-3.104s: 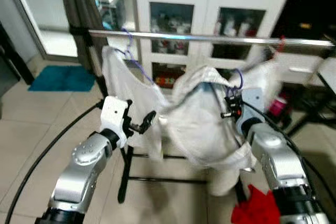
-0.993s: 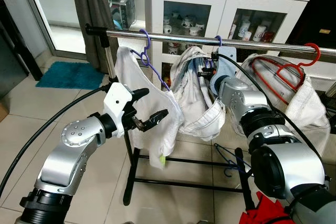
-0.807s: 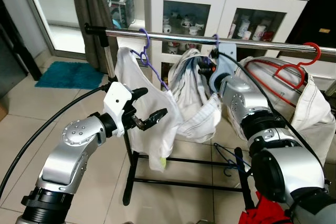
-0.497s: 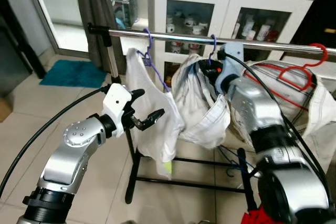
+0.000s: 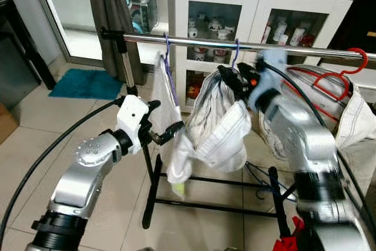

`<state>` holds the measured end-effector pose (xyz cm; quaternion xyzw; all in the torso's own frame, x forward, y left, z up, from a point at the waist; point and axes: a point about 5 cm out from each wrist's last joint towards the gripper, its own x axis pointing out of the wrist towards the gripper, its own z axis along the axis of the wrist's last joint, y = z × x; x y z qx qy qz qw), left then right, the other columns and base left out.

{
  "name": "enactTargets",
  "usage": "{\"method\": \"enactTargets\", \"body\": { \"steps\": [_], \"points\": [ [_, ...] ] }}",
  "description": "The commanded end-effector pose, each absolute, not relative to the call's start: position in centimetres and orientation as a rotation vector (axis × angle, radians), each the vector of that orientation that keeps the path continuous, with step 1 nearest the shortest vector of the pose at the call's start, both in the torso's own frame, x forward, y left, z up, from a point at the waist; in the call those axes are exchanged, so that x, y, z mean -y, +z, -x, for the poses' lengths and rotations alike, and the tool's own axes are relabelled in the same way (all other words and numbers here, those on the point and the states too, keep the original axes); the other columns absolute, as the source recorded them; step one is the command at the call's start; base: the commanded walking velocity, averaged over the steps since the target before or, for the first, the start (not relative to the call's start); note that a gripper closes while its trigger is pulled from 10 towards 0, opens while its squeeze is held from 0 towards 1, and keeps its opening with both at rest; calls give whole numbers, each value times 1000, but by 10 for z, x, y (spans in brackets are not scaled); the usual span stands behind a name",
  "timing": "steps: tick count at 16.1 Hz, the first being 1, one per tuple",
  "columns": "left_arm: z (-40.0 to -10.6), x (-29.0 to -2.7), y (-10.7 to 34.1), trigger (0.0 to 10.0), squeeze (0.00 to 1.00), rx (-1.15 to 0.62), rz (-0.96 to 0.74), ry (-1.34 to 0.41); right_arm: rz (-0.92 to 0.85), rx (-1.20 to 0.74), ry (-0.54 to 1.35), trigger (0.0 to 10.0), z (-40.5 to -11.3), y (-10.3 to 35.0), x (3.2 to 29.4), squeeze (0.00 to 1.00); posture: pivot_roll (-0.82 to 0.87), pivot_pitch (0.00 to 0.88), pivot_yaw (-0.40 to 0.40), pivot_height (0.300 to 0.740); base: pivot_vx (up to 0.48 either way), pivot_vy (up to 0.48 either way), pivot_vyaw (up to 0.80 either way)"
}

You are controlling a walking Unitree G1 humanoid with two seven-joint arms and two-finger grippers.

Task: Hang hanger

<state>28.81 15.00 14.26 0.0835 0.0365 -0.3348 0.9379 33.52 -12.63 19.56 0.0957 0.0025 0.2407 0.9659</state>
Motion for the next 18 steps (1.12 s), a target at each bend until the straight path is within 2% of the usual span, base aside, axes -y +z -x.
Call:
{"method": "enactTargets", "body": {
  "steps": [1,2,3,5,8,10,13,15,18],
  "points": [
    [-290,-156,140,10000,0,-88,-162,-613,-273,69,525,10000,-329,207,129,259,-81,0,28,740,0,0,0],
    [-291,-157,140,10000,0,-91,-149,-584,-282,84,534,10000,-326,207,129,188,-80,0,29,740,0,0,0],
    [-293,-159,141,10000,0,-84,-101,-531,-286,110,545,10000,-321,208,130,0,-80,0,29,740,0,0,0],
    [-290,-163,150,10000,0,-37,-35,-454,-288,166,452,10000,-307,209,136,0,-82,0,29,740,0,0,0],
    [-285,-170,155,10000,0,4,-105,-336,-122,97,318,10000,-280,187,151,0,-98,0,33,740,0,0,0],
    [-280,-173,154,10000,0,-4,-90,-285,-64,32,273,10000,-262,168,157,0,-108,0,43,740,0,0,0],
    [-262,-166,125,10000,0,-40,-62,-320,89,-105,198,10000,-235,131,163,0,-126,0,53,740,0,0,0],
    [-251,-165,105,10000,0,-74,8,-277,0,-158,152,10000,-229,114,167,0,-147,0,55,740,0,0,0],
    [-251,-165,105,10000,0,-74,8,-277,0,-158,152,10000,-229,114,167,0,-147,0,55,740,0,0,0]
  ]
}}
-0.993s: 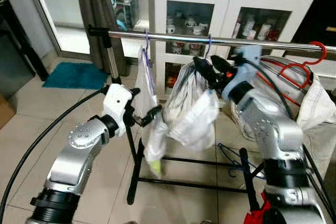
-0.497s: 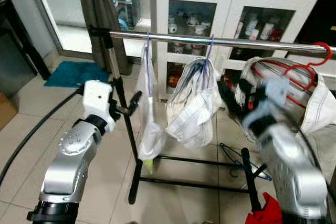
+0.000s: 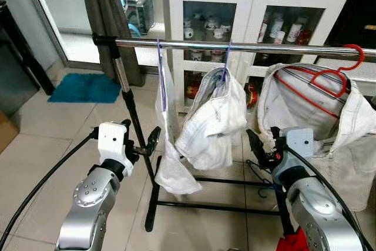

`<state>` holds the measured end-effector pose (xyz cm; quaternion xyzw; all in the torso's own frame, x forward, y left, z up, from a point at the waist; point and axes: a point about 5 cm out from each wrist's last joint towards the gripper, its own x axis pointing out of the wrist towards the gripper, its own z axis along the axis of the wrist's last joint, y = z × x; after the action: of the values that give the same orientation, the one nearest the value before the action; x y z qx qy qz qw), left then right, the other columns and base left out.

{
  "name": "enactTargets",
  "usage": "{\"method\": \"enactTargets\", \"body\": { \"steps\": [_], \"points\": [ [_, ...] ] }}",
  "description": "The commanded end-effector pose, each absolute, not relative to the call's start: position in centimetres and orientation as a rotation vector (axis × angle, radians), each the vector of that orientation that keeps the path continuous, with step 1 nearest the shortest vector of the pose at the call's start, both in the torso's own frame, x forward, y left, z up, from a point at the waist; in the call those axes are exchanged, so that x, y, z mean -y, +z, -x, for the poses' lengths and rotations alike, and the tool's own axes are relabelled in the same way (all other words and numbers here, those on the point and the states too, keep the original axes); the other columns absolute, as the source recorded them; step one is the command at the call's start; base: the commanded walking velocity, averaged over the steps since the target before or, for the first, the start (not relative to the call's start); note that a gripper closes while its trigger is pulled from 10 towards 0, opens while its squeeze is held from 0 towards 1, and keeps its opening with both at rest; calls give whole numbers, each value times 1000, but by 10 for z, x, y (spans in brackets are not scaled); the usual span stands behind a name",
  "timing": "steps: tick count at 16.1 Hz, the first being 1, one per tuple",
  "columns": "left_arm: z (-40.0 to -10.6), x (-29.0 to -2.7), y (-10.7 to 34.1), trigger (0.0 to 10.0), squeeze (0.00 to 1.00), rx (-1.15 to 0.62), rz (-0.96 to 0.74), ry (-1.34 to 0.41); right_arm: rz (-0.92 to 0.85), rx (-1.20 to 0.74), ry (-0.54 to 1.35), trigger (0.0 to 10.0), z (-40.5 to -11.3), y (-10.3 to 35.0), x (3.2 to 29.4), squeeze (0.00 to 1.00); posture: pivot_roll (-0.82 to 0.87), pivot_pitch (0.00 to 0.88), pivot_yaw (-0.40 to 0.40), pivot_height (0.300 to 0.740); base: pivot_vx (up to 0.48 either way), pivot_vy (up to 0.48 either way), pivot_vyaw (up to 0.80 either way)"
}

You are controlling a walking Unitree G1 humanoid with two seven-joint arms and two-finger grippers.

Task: Hang hanger

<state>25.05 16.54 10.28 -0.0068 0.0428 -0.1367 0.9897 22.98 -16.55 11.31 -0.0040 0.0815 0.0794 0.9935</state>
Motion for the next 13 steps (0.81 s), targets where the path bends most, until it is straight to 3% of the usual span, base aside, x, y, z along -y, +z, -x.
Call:
{"method": "enactTargets", "body": {
  "steps": [1,13],
  "points": [
    [-251,-165,105,10000,0,-74,8,-277,0,-158,152,10000,-229,114,167,0,-147,0,55,740,0,0,0],
    [-251,-165,105,10000,0,-74,8,-277,0,-158,152,10000,-229,114,167,0,-147,0,55,740,0,0,0]
  ]
}}
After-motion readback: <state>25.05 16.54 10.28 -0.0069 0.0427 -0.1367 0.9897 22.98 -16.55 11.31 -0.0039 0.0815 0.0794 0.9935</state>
